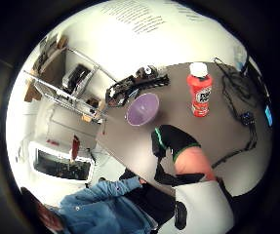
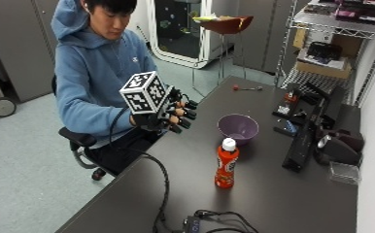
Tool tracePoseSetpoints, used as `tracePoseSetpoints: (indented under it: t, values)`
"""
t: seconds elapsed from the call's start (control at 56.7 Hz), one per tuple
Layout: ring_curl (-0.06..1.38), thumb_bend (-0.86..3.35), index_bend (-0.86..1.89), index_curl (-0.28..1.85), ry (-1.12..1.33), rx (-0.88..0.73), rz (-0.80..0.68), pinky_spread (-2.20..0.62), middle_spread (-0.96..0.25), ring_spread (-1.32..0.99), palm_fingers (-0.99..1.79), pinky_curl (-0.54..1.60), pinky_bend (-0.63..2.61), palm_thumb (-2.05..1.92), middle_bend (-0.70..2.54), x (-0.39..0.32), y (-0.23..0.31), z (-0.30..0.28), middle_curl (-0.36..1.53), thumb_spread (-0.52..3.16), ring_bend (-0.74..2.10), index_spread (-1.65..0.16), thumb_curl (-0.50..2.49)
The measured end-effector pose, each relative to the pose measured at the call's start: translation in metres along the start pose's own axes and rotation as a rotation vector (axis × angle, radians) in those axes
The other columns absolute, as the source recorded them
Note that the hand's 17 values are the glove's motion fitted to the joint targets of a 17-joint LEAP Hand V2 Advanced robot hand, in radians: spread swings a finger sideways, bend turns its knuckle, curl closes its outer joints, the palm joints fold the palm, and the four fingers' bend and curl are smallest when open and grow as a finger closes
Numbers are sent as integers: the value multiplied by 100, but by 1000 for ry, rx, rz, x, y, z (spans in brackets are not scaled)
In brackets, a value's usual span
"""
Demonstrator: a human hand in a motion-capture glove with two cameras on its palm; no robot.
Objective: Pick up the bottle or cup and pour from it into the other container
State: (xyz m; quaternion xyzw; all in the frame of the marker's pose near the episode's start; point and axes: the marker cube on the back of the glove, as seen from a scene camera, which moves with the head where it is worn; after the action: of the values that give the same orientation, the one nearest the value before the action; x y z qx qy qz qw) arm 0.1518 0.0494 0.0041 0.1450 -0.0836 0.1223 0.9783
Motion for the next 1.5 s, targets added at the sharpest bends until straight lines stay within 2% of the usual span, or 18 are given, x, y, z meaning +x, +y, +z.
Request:
tracePoseSetpoints:
  t: [0.353,0.724,1.006,1.5]
  values:
    - [29,-3,13,23,-333,-39,140,22,4,11,15,35,50,62,18,55,-12,43,29,98,45,-36,39]
    - [29,-3,12,21,-438,-71,184,23,5,12,11,36,52,61,20,80,-51,109,31,96,45,-35,39]
    - [29,-3,10,18,-558,14,167,23,8,14,9,36,53,61,21,65,-73,143,32,94,48,-32,38]
    - [31,-2,11,16,-968,51,98,23,14,15,9,35,54,69,21,33,-104,197,33,88,56,-29,39]
